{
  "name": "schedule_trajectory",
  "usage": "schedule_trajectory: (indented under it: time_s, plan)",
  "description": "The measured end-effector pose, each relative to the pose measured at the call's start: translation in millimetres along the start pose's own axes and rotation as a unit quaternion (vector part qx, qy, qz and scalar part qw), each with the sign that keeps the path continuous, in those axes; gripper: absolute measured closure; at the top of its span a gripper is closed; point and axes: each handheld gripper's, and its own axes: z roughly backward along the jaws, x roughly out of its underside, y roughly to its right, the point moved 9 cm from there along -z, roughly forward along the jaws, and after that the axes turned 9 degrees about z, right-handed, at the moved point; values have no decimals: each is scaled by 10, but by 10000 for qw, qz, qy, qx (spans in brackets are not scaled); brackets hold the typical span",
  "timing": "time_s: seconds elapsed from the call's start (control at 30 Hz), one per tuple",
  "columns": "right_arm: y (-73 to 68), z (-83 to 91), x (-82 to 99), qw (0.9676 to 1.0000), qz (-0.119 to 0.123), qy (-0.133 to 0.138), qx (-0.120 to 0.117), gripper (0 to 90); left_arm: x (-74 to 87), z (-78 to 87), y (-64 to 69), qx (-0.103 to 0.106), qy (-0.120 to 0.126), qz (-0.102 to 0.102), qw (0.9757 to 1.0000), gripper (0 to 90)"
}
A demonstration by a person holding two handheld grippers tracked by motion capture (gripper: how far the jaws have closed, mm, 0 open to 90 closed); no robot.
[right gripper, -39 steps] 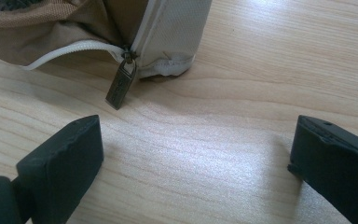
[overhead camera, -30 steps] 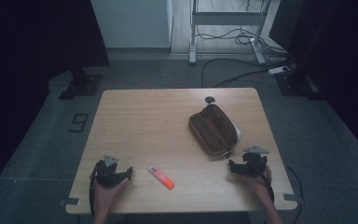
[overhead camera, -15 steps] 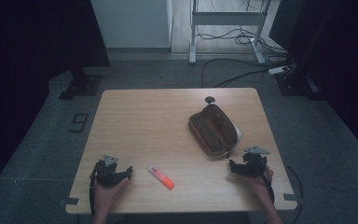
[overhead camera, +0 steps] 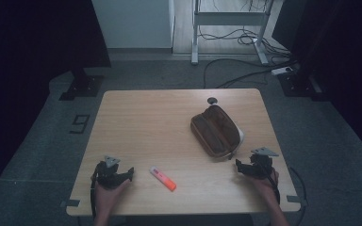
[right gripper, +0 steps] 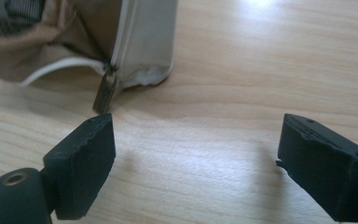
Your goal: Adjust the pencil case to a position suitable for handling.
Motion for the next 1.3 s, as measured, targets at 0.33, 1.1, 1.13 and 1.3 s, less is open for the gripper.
schedule_trajectory:
  time_s: [0.33,1.1,1.13,1.3]
  plan:
    - [153,137,-64,9994,-202,263,49,125,-1,-1,0,6,-3,-3,10000,159]
    - [179,393,-477,9955,-175,926,-108,130,-2,-1,0,0,-1,-3,10000,160]
    - [169,407,-509,9951,-168,964,-126,130,-2,-1,0,0,0,-3,10000,160]
    - [93,435,-711,9933,-112,1126,-218,130,-2,-1,0,3,-1,-3,10000,161]
